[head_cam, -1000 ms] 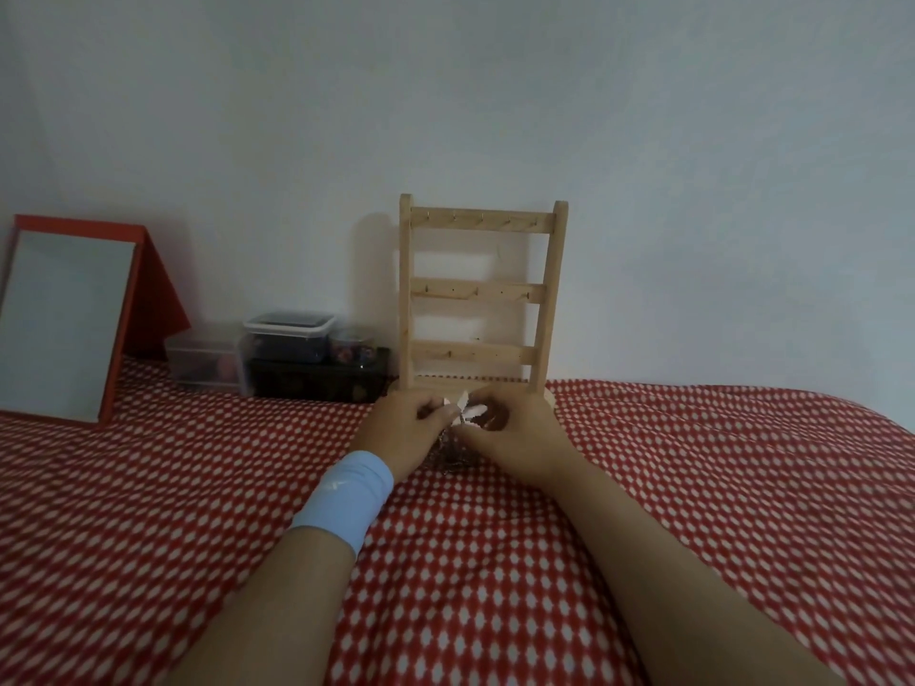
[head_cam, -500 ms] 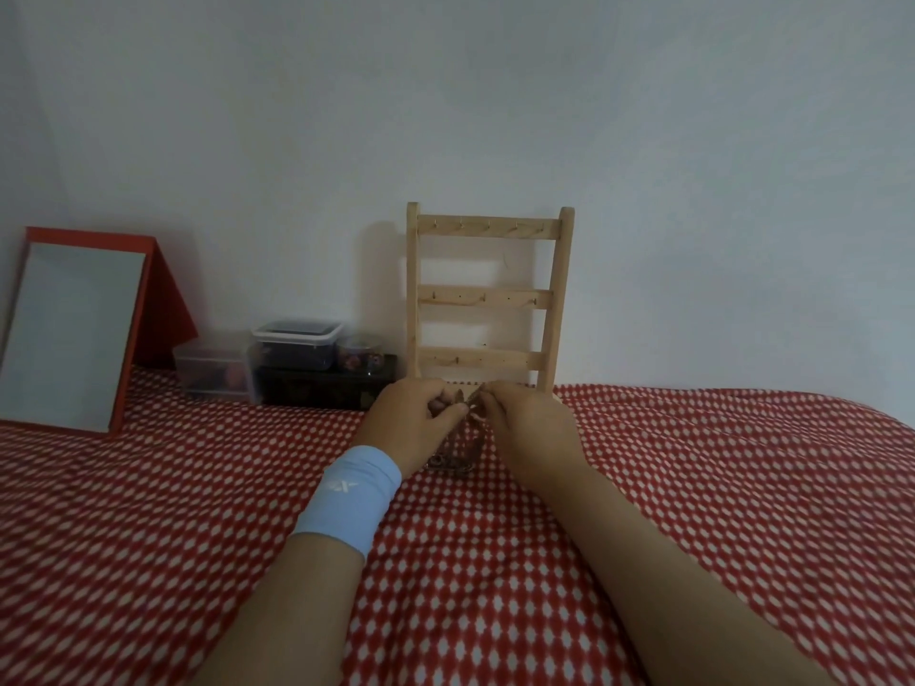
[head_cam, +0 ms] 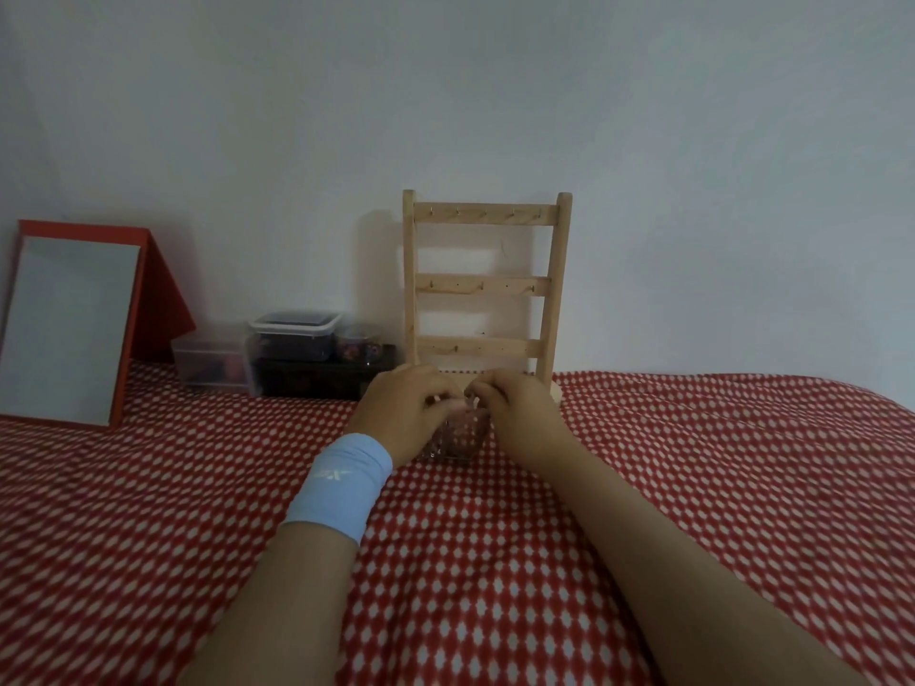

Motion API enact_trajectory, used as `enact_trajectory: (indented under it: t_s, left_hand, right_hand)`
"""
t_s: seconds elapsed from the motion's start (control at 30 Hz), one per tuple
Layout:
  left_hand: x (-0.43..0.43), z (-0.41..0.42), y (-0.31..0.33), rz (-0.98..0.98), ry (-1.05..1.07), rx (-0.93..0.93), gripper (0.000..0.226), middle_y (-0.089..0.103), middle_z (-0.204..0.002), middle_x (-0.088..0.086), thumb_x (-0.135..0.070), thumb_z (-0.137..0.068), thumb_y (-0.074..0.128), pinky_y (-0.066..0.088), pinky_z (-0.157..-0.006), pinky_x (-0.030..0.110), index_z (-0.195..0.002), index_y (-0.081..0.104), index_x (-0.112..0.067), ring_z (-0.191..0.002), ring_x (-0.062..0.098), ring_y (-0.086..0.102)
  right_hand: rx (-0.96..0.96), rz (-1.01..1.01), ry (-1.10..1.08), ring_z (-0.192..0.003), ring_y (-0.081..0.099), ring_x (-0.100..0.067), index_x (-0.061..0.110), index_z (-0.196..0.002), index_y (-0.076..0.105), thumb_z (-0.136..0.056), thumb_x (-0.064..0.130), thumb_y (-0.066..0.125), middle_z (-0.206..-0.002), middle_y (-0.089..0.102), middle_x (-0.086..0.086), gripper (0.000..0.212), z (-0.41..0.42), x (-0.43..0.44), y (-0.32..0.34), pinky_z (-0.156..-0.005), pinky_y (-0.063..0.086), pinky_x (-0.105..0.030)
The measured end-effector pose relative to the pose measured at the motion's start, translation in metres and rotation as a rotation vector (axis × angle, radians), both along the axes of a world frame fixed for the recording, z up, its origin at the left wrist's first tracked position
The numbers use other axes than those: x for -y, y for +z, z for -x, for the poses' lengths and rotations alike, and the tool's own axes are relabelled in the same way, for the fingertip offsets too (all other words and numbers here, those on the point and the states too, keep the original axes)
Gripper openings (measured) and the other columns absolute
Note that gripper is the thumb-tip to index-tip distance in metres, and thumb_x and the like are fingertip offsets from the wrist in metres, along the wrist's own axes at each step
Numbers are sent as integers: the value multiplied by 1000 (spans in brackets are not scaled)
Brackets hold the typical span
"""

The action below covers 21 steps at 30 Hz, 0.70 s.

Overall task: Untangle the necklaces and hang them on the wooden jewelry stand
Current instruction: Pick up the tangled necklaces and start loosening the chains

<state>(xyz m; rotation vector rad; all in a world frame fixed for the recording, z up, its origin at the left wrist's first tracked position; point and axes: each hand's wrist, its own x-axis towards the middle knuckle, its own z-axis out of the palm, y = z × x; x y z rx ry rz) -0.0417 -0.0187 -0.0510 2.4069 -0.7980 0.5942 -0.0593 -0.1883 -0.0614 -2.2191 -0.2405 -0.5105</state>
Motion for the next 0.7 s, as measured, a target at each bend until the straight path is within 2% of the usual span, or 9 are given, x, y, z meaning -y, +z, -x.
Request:
enact_trajectory:
  t_s: [0.1, 0.13, 0.2, 0.33, 0.4, 0.5, 0.57, 0.63, 0.7]
  left_hand:
    - [0, 1, -9, 336, -56, -252, 14, 68, -92, -11, -24, -94, 60, 45, -80, 19, -88, 73, -24, -90, 3, 60]
    - [1, 2, -12, 427, -52, -322, 14, 69, -94, -10, -23, -95, 59, 45, -80, 17, -90, 72, -24, -91, 3, 61]
    - [2, 2, -18, 570, -33, -420, 15, 71, -97, -7, -24, -96, 58, 46, -81, 17, -93, 73, -21, -93, 5, 63]
    - [7, -1, -24, 748, -47, -552, 28, 71, -85, 9, -22, -97, 54, 51, -89, 38, -79, 72, -10, -89, 27, 66]
    - [8, -1, -23, 814, -115, -631, 33, 68, -79, 11, -19, -99, 51, 48, -89, 42, -72, 67, -10, -85, 31, 63]
    - [6, -3, -22, 876, -203, -722, 33, 69, -78, 8, -23, -98, 52, 50, -84, 39, -74, 71, -13, -81, 24, 64]
    - [7, -4, -25, 877, -187, -708, 26, 73, -87, 6, -28, -95, 58, 51, -90, 39, -81, 76, -18, -91, 24, 66]
    - [8, -3, -26, 852, -115, -654, 16, 74, -100, 2, -33, -91, 65, 51, -96, 41, -89, 78, -25, -102, 23, 67]
    - [10, -1, -26, 822, -85, -600, 13, 75, -100, -3, -32, -89, 67, 52, -95, 38, -91, 78, -26, -102, 17, 68]
  right_hand:
    - [-241, -312, 64, -63, 64, -10, 2, -92, 71, -104, 25, 55, -75, 69, -1, 31, 2, 8, 3, -65, 59, -27]
    - [-301, -318, 77, -65, 64, -14, 2, -89, 71, -104, 27, 56, -75, 69, -4, 33, 4, 11, 4, -69, 59, -32]
    - [-345, -224, 82, -67, 63, -16, 6, -84, 70, -104, 30, 55, -77, 69, -5, 34, 8, 14, 3, -68, 57, -29]
    - [-172, -149, 30, -57, 57, 7, 22, -79, 69, -103, 26, 58, -68, 63, 14, 26, 10, 9, 2, -64, 48, -16]
    - [-37, -117, -33, -67, 58, 8, 22, -88, 72, -101, 28, 61, -73, 64, 16, 18, 8, 8, 2, -68, 44, -14]
    - [11, -28, -24, -83, 59, 7, 20, -101, 76, -98, 24, 66, -88, 65, 20, 12, 6, 7, -1, -75, 44, -10]
    - [25, -13, -17, -83, 58, 6, 20, -102, 76, -96, 15, 66, -91, 64, 21, 13, 8, 7, -3, -77, 47, -12]
    - [-39, -207, 30, -74, 62, 0, 15, -98, 76, -100, 9, 57, -87, 69, 10, 19, 9, 8, 0, -71, 51, -19]
    - [-143, -428, 122, -70, 67, -11, 12, -97, 76, -104, 17, 48, -88, 74, -4, 30, 11, 7, 4, -63, 55, -25]
